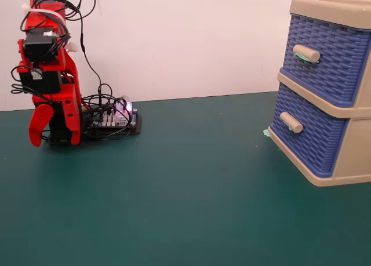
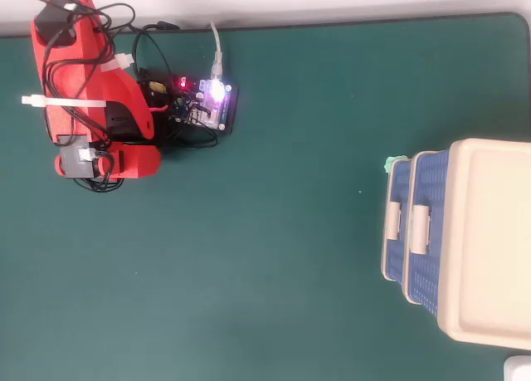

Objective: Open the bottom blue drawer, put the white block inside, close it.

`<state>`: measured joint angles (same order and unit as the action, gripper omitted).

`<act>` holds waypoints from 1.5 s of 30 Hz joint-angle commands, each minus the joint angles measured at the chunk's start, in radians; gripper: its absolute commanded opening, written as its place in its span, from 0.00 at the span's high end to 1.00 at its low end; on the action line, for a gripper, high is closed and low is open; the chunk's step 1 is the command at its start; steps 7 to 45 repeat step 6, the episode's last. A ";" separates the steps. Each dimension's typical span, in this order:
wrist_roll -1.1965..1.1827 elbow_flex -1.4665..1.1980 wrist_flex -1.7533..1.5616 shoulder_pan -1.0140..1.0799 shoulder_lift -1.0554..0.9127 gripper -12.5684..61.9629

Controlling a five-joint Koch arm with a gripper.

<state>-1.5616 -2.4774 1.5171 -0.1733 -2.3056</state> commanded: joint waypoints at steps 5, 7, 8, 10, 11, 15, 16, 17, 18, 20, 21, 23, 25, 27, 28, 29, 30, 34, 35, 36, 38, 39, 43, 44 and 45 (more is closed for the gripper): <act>-0.008 -0.018 0.133 -0.006 -0.044 0.37; -0.009 -0.018 0.133 -0.006 -0.044 0.37; -0.009 -0.018 0.133 -0.006 -0.044 0.37; -0.009 -0.018 0.133 -0.006 -0.044 0.37; -0.009 -0.018 0.133 -0.006 -0.044 0.37; -0.009 -0.018 0.133 -0.006 -0.044 0.37; -0.009 -0.018 0.133 -0.006 -0.044 0.37; -0.009 -0.018 0.133 -0.006 -0.044 0.37; -0.009 -0.018 0.133 -0.006 -0.044 0.37; -0.009 -0.018 0.133 -0.006 -0.044 0.37; -0.009 -0.018 0.133 -0.006 -0.044 0.37; -0.009 -0.018 0.133 -0.006 -0.044 0.37; -0.009 -0.018 0.133 -0.006 -0.044 0.37; -0.009 -0.018 0.133 -0.006 -0.044 0.37; -0.009 -0.018 0.133 -0.006 -0.044 0.37; -0.009 -0.018 0.133 -0.006 -0.044 0.37; -0.009 -0.018 0.133 -0.006 -0.044 0.37; -0.009 -0.018 0.133 -0.006 -0.044 0.37; -0.009 -0.018 0.133 -0.006 -0.044 0.37; -0.009 -0.018 0.133 -0.006 -0.044 0.37; -0.009 -0.018 0.133 -0.006 -0.044 0.37; -0.009 -0.018 0.133 -0.006 -0.044 0.37; -0.009 -0.018 0.133 -0.006 -0.044 0.37; -0.009 -0.018 0.133 -0.006 -0.044 0.37; -0.009 -0.018 0.133 -0.006 -0.044 0.37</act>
